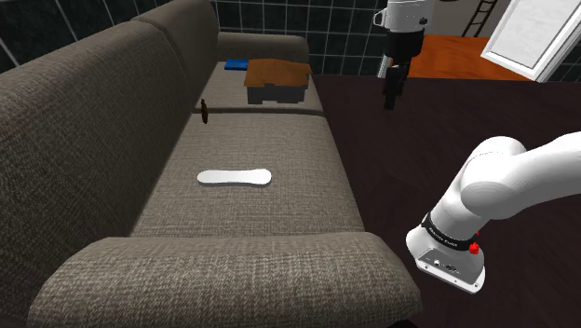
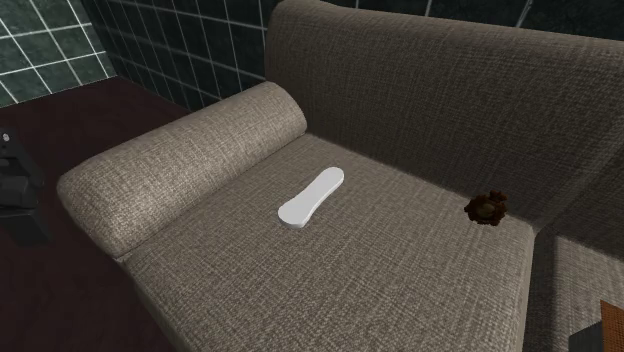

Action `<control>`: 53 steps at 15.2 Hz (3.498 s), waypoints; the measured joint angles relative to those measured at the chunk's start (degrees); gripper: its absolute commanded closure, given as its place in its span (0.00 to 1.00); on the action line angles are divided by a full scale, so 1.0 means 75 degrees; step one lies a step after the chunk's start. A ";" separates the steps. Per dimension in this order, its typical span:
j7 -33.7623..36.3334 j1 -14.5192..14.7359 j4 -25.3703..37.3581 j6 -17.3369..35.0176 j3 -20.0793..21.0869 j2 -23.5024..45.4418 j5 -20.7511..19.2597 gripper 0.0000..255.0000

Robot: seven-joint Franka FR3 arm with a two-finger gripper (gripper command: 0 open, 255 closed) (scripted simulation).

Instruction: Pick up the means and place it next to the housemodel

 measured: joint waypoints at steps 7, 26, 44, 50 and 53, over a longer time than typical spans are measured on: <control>-0.0055 0.0287 0.0009 0.1205 0.0325 0.1053 0.0211 0.00; -0.0180 0.1141 0.1781 0.4510 0.1532 0.5452 0.0014 0.00; 0.0110 0.1963 0.3999 0.5803 0.1935 0.8711 -0.1149 0.00; 0.0119 0.1964 0.3958 0.5937 0.1913 0.8804 -0.1187 0.00; 0.0119 0.1963 0.3959 0.5938 0.1911 0.8802 -0.1188 1.00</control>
